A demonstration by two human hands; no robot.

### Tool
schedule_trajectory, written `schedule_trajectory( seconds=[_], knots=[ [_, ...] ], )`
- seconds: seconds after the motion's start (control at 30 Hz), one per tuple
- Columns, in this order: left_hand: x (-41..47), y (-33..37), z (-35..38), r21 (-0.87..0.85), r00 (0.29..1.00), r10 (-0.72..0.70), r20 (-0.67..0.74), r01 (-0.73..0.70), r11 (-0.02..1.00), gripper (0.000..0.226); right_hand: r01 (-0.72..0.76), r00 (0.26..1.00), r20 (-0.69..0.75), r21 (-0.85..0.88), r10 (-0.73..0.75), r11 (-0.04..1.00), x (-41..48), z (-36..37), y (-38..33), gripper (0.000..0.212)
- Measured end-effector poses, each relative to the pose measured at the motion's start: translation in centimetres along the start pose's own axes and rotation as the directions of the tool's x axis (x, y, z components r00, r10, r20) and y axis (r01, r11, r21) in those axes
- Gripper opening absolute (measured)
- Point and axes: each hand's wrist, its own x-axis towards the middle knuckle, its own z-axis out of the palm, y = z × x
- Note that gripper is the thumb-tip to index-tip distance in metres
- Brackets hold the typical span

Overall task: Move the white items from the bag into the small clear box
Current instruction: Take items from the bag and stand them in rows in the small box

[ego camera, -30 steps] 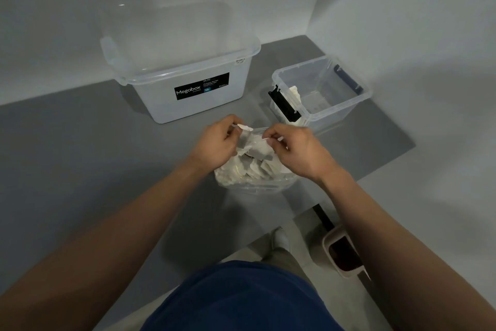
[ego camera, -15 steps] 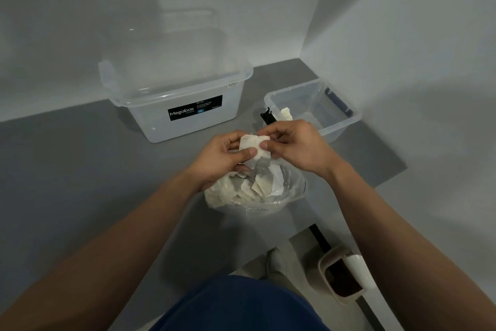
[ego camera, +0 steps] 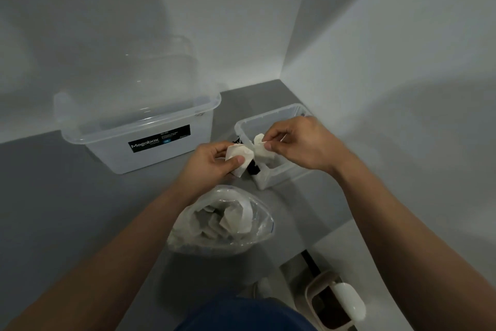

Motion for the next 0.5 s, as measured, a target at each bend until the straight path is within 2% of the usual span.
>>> schedule_trajectory(
  seconds=[0.13,0.27,0.33,0.4,0.5],
  knots=[
    [1.4,0.2,0.7,-0.061,0.989,-0.046,-0.142,0.038,0.997,0.016,0.02,0.985,-0.17,-0.028,-0.024,0.999,1.6,-1.7,3.5,0.01],
    [2.2,0.3,1.3,-0.016,0.977,-0.025,-0.21,0.022,1.0,0.018,-0.021,0.985,-0.171,-0.088,0.006,0.996,4.1,-1.5,7.0,0.011],
    [2.5,0.4,1.5,-0.036,0.969,-0.027,-0.247,0.019,0.999,0.014,-0.032,0.995,-0.099,-0.104,0.021,0.994,5.4,-0.8,8.4,0.01],
    [2.9,0.5,1.8,-0.072,0.961,-0.039,-0.272,0.02,0.997,0.014,-0.039,0.997,0.06,-0.129,0.047,0.991,6.6,0.0,9.8,0.008],
    [3.2,0.5,2.3,-0.109,0.953,-0.064,-0.297,0.033,0.993,0.015,0.004,0.947,0.318,-0.136,0.04,0.991,8.1,1.6,11.1,0.009]
  ],
)
